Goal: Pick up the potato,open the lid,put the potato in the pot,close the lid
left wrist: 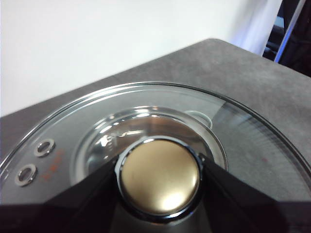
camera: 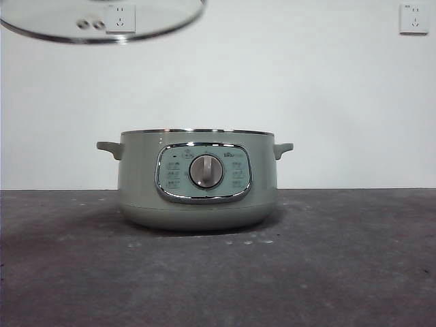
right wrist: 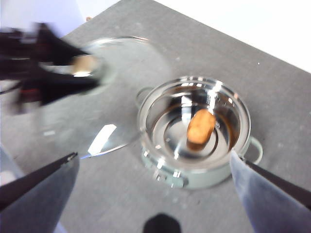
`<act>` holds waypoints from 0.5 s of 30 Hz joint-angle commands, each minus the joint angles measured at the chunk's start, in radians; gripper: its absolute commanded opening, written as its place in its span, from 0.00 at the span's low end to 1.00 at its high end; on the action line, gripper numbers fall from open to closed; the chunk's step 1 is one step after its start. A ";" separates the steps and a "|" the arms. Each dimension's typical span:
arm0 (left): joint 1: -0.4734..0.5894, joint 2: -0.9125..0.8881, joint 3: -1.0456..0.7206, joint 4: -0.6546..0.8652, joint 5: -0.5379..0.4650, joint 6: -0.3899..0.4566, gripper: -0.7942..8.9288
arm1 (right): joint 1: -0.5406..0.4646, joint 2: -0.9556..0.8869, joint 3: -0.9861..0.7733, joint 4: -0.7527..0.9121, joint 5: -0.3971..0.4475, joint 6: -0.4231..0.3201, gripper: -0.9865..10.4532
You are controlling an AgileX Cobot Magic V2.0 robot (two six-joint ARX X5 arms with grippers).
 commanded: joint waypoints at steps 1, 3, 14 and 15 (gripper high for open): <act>-0.033 0.049 0.015 0.111 -0.003 0.007 0.07 | 0.002 -0.071 -0.097 -0.024 -0.002 0.012 0.55; -0.053 0.084 0.017 0.149 -0.031 0.008 0.07 | 0.001 -0.129 -0.173 -0.024 -0.001 0.012 0.55; -0.100 0.370 0.273 0.116 -0.069 0.012 0.07 | 0.001 -0.524 -0.685 -0.024 0.008 0.066 0.55; -0.100 0.401 0.299 0.111 -0.069 0.012 0.07 | 0.001 -0.564 -0.732 -0.024 0.024 0.081 0.55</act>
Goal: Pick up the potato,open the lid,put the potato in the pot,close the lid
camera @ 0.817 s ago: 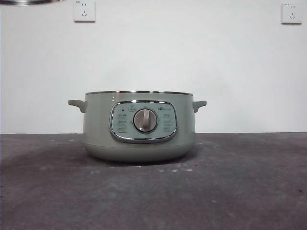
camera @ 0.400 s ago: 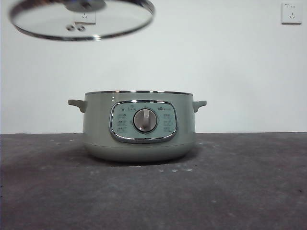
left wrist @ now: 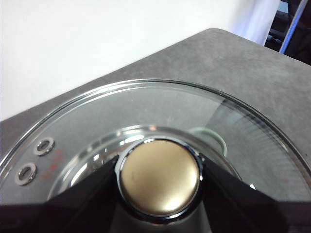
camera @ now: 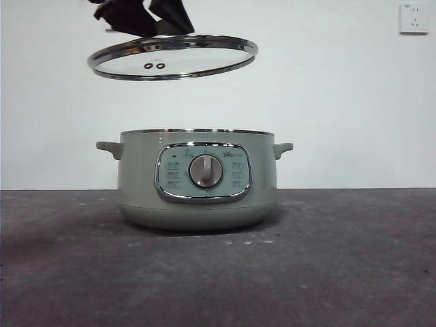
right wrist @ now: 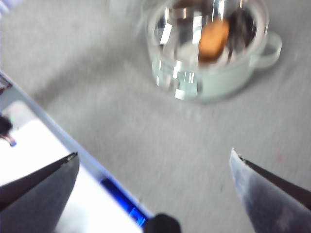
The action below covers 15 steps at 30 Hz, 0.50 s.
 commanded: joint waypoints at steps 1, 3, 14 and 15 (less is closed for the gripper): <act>-0.009 0.053 0.062 0.029 0.005 0.011 0.07 | 0.001 -0.080 -0.100 -0.024 0.045 0.045 0.55; -0.021 0.094 0.069 0.047 0.003 0.011 0.07 | 0.001 -0.152 -0.167 -0.024 0.110 0.072 0.55; -0.040 0.198 0.069 0.086 -0.048 0.012 0.07 | 0.001 -0.314 -0.248 -0.024 0.135 0.154 0.55; -0.040 0.206 0.069 0.090 -0.048 0.012 0.07 | 0.001 -0.323 -0.248 -0.024 0.135 0.163 0.55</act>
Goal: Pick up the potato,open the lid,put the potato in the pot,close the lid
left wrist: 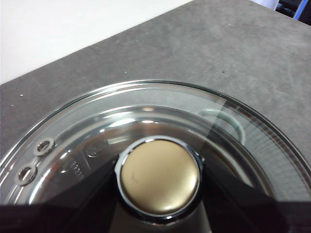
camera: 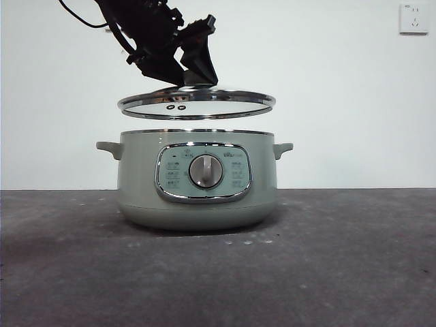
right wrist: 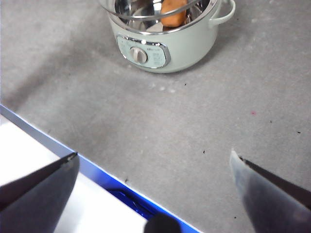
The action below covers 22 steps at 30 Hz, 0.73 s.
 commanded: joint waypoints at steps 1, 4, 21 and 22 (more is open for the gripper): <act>-0.001 0.016 0.013 0.055 0.001 0.011 0.07 | 0.001 -0.023 -0.013 -0.024 0.004 0.039 0.55; -0.001 0.034 0.013 0.062 0.000 0.011 0.07 | 0.001 -0.043 -0.013 -0.024 0.004 0.045 0.55; -0.001 0.083 0.013 0.063 -0.024 0.012 0.07 | 0.001 -0.060 -0.013 -0.024 0.007 0.054 0.55; -0.001 0.085 0.013 0.063 -0.024 0.012 0.07 | 0.001 -0.060 -0.013 -0.024 0.007 0.054 0.55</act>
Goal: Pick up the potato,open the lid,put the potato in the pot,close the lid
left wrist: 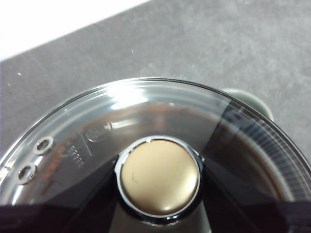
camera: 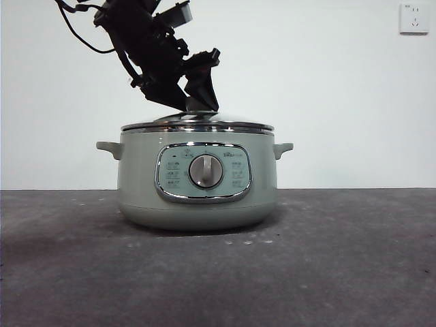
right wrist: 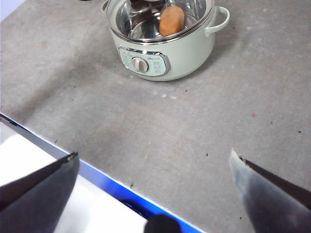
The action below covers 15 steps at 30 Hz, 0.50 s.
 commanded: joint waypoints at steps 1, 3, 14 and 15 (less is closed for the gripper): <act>-0.001 0.003 0.012 0.039 0.005 0.010 0.07 | 0.001 -0.005 -0.010 -0.024 0.001 0.010 0.55; -0.001 0.008 0.012 0.039 0.005 0.009 0.07 | 0.001 -0.005 -0.010 -0.024 0.001 0.010 0.55; -0.001 0.010 0.012 0.026 0.005 0.009 0.09 | 0.001 -0.005 -0.010 -0.024 0.002 0.006 0.55; -0.001 0.010 0.012 0.024 0.005 0.009 0.09 | 0.001 -0.005 -0.010 -0.024 0.002 0.006 0.55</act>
